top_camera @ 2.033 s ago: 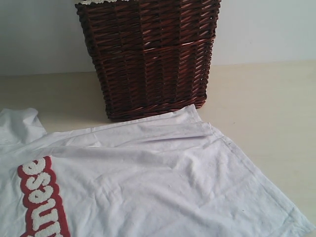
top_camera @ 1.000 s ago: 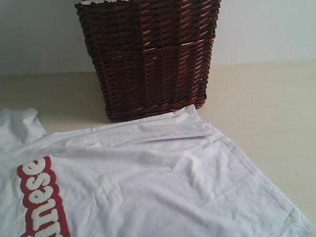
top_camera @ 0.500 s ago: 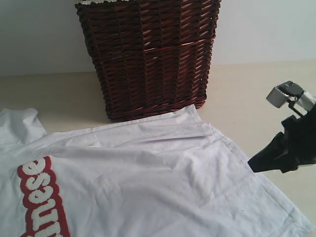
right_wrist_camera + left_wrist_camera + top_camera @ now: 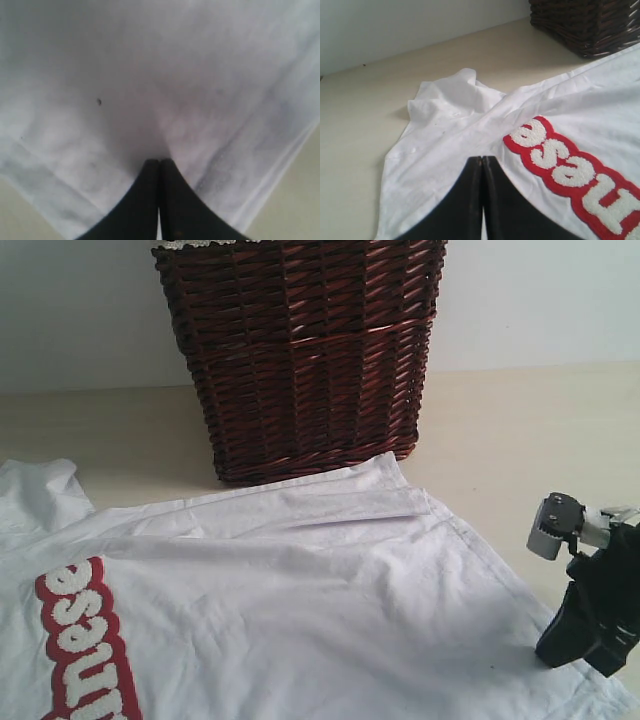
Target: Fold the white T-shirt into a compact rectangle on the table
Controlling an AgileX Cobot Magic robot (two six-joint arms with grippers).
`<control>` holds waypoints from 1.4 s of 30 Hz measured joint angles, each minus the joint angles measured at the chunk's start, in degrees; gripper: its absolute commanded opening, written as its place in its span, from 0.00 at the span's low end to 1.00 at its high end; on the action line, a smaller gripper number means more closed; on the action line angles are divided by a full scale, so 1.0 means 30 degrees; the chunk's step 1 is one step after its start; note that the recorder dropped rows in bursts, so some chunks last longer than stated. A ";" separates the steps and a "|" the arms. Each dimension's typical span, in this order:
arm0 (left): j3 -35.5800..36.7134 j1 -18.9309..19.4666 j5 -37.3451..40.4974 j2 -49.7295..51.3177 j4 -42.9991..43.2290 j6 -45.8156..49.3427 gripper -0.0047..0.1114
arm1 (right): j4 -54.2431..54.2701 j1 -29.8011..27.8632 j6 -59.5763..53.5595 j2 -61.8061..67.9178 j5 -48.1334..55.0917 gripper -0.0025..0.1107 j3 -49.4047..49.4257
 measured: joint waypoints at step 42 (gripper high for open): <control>0.0000 0.0000 0.0000 0.0000 0.0000 0.0000 0.04 | 0.3659 0.0000 -0.4843 -0.1281 -0.1946 0.02 0.0299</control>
